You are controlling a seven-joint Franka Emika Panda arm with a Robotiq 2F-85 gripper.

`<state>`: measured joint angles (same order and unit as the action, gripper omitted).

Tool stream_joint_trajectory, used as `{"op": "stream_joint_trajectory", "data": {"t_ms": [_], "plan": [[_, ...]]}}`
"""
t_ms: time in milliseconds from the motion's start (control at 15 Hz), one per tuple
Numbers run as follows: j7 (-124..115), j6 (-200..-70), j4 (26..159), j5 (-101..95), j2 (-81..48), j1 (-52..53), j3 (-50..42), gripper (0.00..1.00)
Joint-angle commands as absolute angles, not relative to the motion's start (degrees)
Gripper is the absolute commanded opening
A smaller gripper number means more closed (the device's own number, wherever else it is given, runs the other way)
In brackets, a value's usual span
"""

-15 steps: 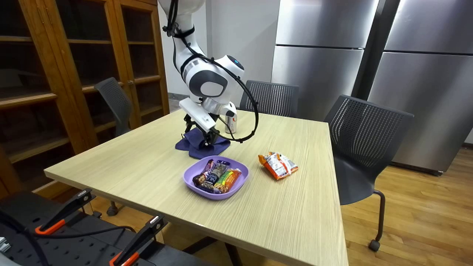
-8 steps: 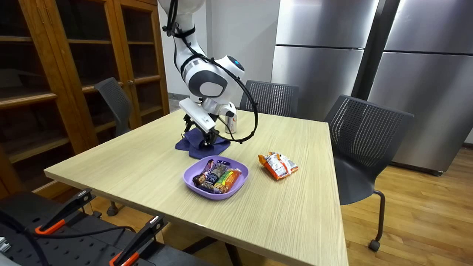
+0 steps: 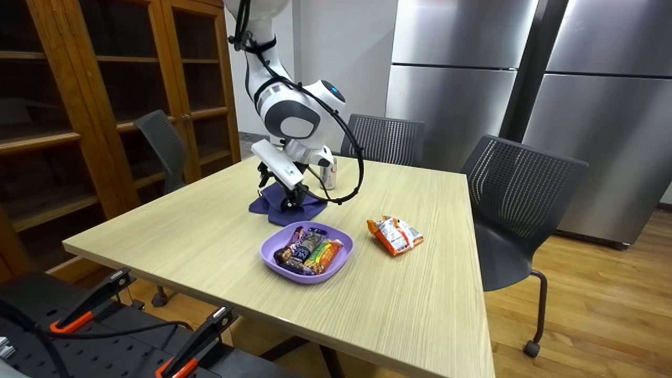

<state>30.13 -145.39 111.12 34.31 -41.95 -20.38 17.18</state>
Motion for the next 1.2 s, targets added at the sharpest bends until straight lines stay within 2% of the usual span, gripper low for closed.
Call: {"op": "stream_joint_trajectory", "data": {"t_ms": [0,267,333,400,467,1000,1133], "plan": [[32.59,-144.58,114.06,36.49,-38.99,-21.67,18.28,1.00],[33.04,-144.71,115.25,37.42,-38.11,-21.68,18.16,0.99],[33.14,-144.72,115.53,37.83,-37.85,-21.66,18.09,0.76],[33.29,-144.72,115.77,38.26,-37.62,-21.59,17.99,0.74],[33.48,-144.75,116.03,38.77,-37.41,-21.56,17.89,0.68],[35.40,-144.57,117.18,42.02,-36.05,-20.81,16.50,0.05],[35.54,-144.43,117.27,42.38,-35.86,-20.68,16.15,0.00]]}}
